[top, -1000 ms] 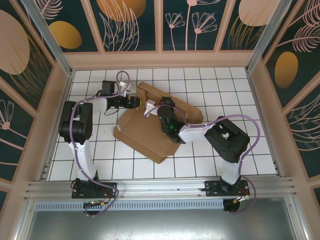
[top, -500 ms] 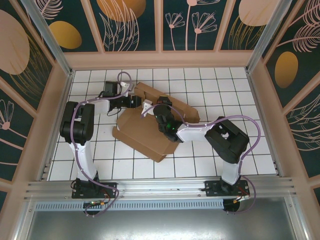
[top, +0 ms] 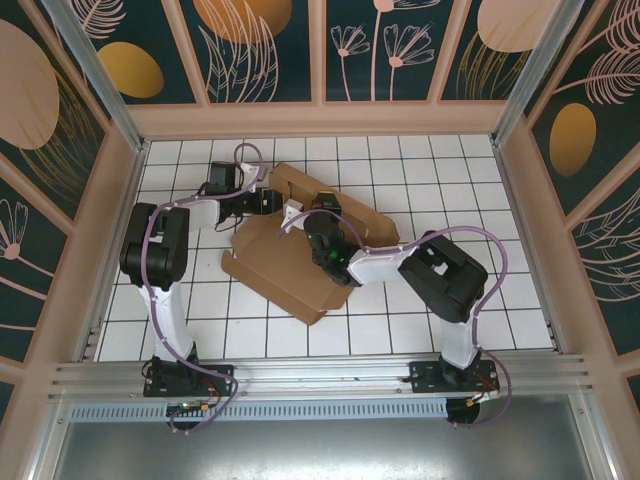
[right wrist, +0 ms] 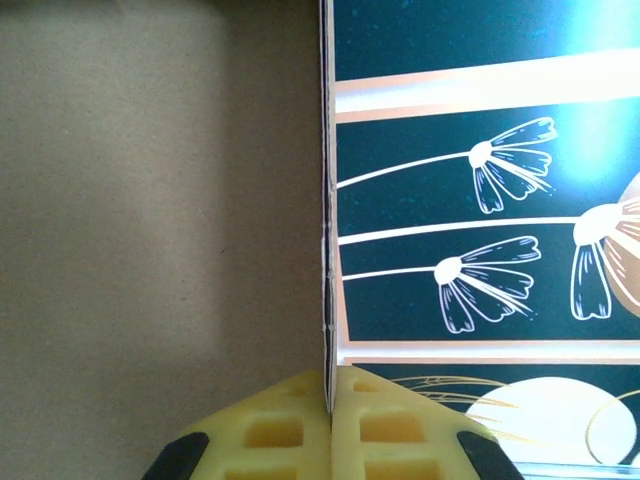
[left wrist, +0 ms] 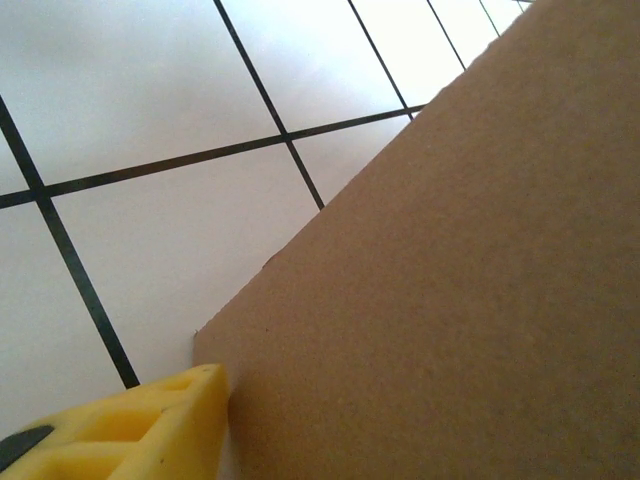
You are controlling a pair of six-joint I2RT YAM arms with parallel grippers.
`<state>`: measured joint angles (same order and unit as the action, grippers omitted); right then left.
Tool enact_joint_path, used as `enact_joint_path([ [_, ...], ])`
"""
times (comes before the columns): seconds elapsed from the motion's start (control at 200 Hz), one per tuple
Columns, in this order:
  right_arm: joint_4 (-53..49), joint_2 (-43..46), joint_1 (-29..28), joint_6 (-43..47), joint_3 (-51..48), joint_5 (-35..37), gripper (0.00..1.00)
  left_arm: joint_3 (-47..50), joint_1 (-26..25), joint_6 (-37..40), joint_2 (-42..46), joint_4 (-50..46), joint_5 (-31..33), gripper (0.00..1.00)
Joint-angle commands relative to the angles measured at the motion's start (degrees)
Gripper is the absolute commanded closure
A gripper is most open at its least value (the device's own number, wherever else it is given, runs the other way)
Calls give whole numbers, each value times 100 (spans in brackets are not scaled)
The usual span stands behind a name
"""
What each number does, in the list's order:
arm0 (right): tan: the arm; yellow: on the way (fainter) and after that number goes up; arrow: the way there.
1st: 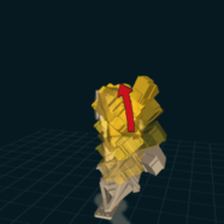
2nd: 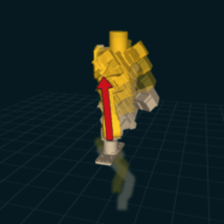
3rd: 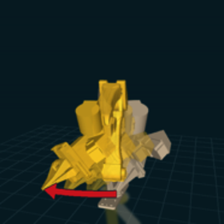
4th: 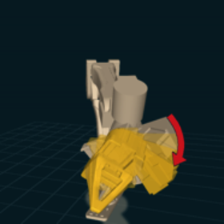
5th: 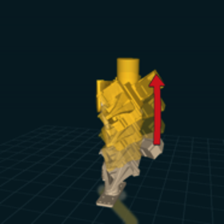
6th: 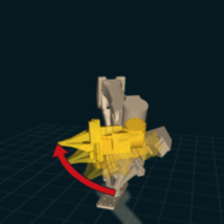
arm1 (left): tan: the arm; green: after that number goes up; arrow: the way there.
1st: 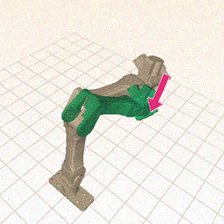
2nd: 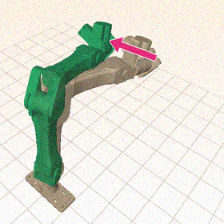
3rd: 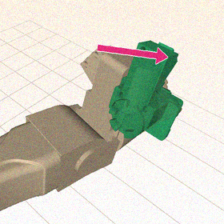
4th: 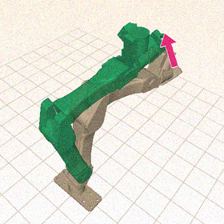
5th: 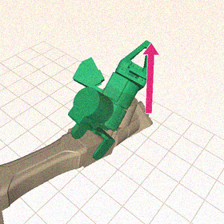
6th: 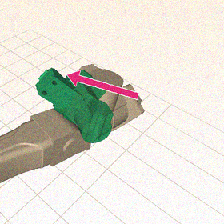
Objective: Fold the paper box
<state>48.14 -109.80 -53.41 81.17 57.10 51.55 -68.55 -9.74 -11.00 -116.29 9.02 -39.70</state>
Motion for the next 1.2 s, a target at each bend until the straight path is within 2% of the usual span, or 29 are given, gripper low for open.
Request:
enact_joint_path([
  [0.0, 116, -314, -151, 189, -160, -18, 100, 70, -63, 53, 159, 32, -26, 46],
  [0.295, -21, -275, -288, 176, -66, 119, 100, 314, -63, -77, 280, 336, 6, 49],
  [0.38, -264, -280, -320, 46, 12, 110, 100, 373, -63, -78, 308, 436, -3, 53],
  [0.44, -397, -297, -338, -24, 91, 117, 100, 412, -63, -44, 334, 481, 17, 60],
  [0.561, -733, -326, -365, -223, 274, 117, 100, 444, -63, 25, 354, 481, 64, 63],
  [0.636, -930, -338, -373, -324, 351, 118, 100, 448, -63, 77, 366, 464, 68, 69],
  [0.831, -1412, -291, -373, -631, 507, 136, 100, 436, -62, 184, 370, 377, 107, 76],
  [0.916, -1551, -232, -385, -732, 594, 137, 94, 455, -63, 237, 383, 363, 143, 77],
  [1.196, -2339, 94, -390, -1540, 912, -145, 61, 562, -62, 505, 456, 382, 274, 78],
])
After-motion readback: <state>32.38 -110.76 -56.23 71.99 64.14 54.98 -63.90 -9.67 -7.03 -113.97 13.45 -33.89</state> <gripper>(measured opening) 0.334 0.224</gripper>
